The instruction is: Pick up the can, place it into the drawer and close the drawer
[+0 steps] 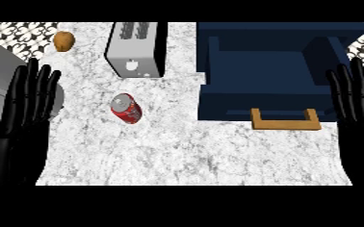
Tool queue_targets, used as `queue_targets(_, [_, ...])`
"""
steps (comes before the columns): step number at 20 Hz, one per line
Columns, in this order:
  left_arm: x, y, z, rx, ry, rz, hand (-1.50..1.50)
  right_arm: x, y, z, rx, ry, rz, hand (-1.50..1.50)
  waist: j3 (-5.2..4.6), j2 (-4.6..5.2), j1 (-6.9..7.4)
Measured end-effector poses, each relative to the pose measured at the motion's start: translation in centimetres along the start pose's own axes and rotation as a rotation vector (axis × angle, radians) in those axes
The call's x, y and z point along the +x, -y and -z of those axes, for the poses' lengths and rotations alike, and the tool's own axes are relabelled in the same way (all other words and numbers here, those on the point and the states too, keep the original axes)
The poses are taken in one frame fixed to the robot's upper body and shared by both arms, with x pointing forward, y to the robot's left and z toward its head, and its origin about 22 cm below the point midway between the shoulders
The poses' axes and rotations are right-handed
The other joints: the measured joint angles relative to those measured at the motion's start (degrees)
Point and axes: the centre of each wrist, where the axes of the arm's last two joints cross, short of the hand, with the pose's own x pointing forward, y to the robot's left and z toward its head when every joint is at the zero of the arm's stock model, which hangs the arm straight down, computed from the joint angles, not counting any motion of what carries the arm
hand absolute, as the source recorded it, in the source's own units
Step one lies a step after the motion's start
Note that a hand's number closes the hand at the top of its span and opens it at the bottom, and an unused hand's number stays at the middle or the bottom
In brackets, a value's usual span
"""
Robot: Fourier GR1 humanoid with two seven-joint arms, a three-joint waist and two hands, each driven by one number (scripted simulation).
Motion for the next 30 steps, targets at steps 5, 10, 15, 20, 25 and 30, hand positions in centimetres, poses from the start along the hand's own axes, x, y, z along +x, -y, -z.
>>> queue_targets(5, [0.3,-1.3,0.5,-0.047,0.003,-0.045,-1.50,0.0,-0.5,0.6,-0.003,0.016,0.035,-1.50,-0.37,-0.29,-0.52])
queue_targets(10, [-1.6,-2.8,-0.6,0.015,-0.234,-0.076,-1.50,-1.1,0.7,-0.8,-0.079,-0.163,0.019,-1.50,-0.46,-0.28,-0.94])
queue_targets(15, [-1.3,-3.9,-0.7,0.053,-0.361,-0.085,-1.50,-0.7,1.2,-1.2,-0.116,-0.255,0.016,-1.50,-0.50,-0.39,-0.87])
queue_targets(20, [-1.5,-4.9,0.5,0.064,-0.384,-0.101,-1.50,-1.2,1.6,-1.3,-0.127,-0.278,0.012,-1.50,-0.50,-0.40,-0.86])
queue_targets(25, [-1.9,-3.9,0.8,0.057,-0.403,-0.106,-1.50,-1.8,1.9,-1.5,-0.127,-0.281,0.003,-1.50,-0.51,-0.41,-0.87])
queue_targets(30, [-2.9,-2.1,1.2,0.052,-0.436,-0.110,-1.50,-1.8,2.9,-2.7,-0.130,-0.277,0.004,-1.50,-0.50,-0.41,-0.99])
